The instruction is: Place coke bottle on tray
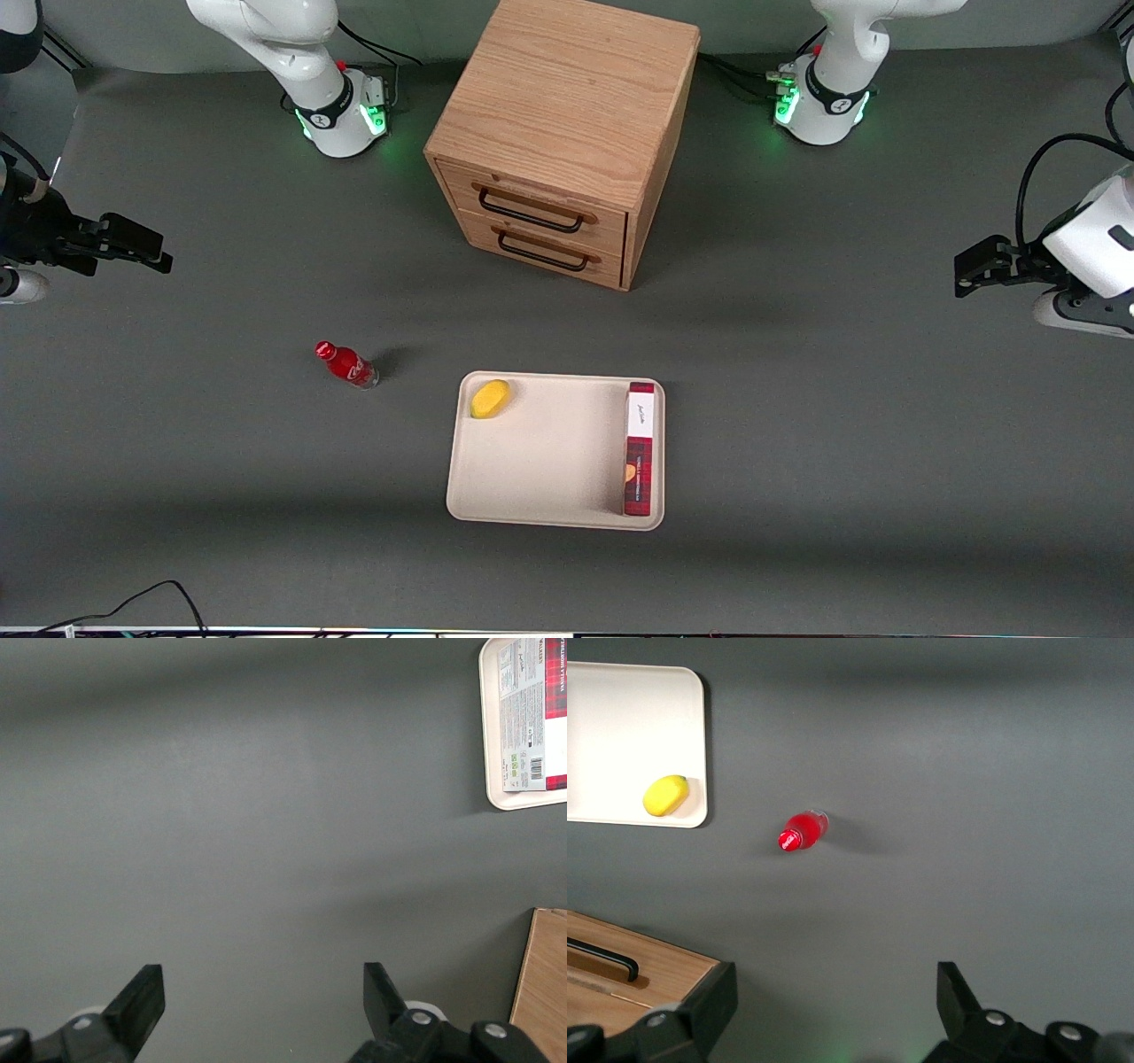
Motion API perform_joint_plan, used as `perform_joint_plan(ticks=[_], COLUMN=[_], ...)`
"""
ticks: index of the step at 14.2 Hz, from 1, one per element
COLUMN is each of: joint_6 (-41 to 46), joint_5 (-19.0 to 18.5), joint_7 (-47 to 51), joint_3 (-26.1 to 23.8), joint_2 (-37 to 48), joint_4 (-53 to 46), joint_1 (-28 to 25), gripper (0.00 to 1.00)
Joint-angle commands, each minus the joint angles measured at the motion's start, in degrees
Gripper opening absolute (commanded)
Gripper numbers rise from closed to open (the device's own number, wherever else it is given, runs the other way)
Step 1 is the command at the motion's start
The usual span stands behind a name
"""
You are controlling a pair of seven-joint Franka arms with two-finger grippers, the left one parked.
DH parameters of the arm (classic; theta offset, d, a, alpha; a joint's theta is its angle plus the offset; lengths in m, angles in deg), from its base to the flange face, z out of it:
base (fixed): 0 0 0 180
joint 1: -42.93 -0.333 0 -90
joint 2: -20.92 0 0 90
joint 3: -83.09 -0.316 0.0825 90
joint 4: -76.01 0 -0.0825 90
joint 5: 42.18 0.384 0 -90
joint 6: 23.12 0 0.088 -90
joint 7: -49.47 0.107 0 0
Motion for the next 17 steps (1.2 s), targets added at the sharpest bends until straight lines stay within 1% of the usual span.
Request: perform_joint_plan(ticks=[1, 3, 6, 9, 12, 15, 17], joint_6=[0.5, -2.7, -9.2, -17.6, -25.6, -36.0, -41.3], joint_5=[1.1, 1.3, 1.2, 1.0, 0.8, -1.1, -1.7], joint_7=[-0.5, -0.1, 4.5, 4.7, 5.4, 7.8, 7.8], joint_3=[0.1, -0.1, -3.2, -5.4, -6.3, -7.9, -8.0], joint_2=[0.1, 0.2, 0.1, 0.1, 0.2, 0.1, -0.2], joint_4=[-0.2, 2.7, 8.3, 15.7, 23.1, 30.9, 34.7], joint_1=[0.0, -0.4, -0.4, -0.4, -0.4, -0.4, -0.4], gripper=[1.0, 1.0, 1.0, 1.0, 1.0, 1.0, 1.0])
